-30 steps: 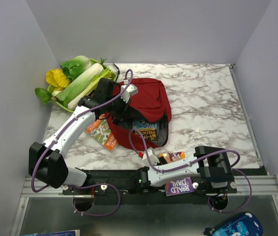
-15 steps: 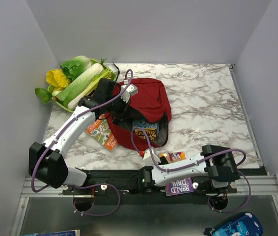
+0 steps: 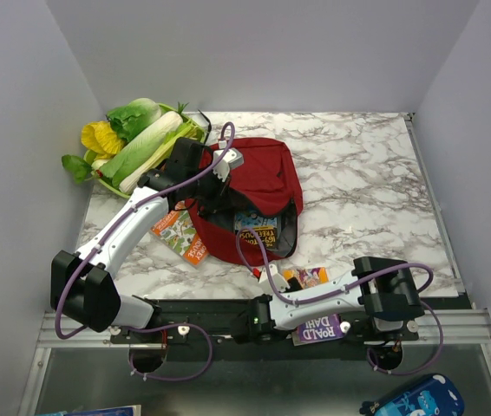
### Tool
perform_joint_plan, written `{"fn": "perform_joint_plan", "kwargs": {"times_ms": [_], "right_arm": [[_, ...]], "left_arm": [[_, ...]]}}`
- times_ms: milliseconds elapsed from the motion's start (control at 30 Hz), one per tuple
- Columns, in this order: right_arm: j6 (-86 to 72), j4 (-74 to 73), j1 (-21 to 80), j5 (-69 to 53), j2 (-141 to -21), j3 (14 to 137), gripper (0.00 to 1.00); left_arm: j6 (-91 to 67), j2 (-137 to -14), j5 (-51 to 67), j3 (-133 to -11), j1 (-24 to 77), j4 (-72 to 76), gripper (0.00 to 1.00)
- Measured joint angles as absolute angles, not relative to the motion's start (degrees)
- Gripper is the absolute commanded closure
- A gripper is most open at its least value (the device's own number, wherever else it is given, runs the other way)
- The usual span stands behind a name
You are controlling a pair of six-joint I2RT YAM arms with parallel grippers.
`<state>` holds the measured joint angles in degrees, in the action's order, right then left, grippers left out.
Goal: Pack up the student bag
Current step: Pick up the book from the center of the board.
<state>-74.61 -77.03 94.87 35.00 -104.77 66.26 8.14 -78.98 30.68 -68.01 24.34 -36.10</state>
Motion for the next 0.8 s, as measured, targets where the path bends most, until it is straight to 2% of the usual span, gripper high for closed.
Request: {"fn": "perform_joint_plan", "kwargs": {"times_ms": [233, 300, 367, 400, 433, 467, 600, 800], "right_arm": [[-75.0, -77.1, 94.9, 35.1, -105.3, 66.2, 0.46], [-75.0, -77.1, 94.9, 35.3, -106.6, 65.7, 0.52], [-75.1, -77.2, 94.9, 35.7, -108.5, 65.3, 0.64], [-75.1, -77.4, 94.9, 36.0, -109.2, 65.2, 0.85], [-75.2, -77.4, 94.9, 36.3, -109.6, 65.1, 0.96], [-75.2, -77.5, 94.9, 36.5, -109.6, 64.9, 0.99], [-75.0, -77.5, 94.9, 37.0, -108.1, 64.3, 1.0], [-71.4, -77.6, 95.1, 39.7, -98.3, 65.5, 1.0]], "left_arm": [[8.1, -79.0, 30.7, -68.0, 24.3, -36.1, 1.0], [8.1, -79.0, 30.7, -68.0, 24.3, -36.1, 1.0], [8.1, -79.0, 30.7, -68.0, 24.3, -36.1, 1.0], [8.1, -79.0, 30.7, -68.0, 24.3, -36.1, 1.0], [8.1, -79.0, 30.7, -68.0, 24.3, -36.1, 1.0], [8.1, -79.0, 30.7, -68.0, 24.3, -36.1, 1.0], [8.2, -79.0, 30.7, -68.0, 24.3, -36.1, 1.0], [8.3, -79.2, 30.7, -68.0, 24.3, -36.1, 1.0]]}}
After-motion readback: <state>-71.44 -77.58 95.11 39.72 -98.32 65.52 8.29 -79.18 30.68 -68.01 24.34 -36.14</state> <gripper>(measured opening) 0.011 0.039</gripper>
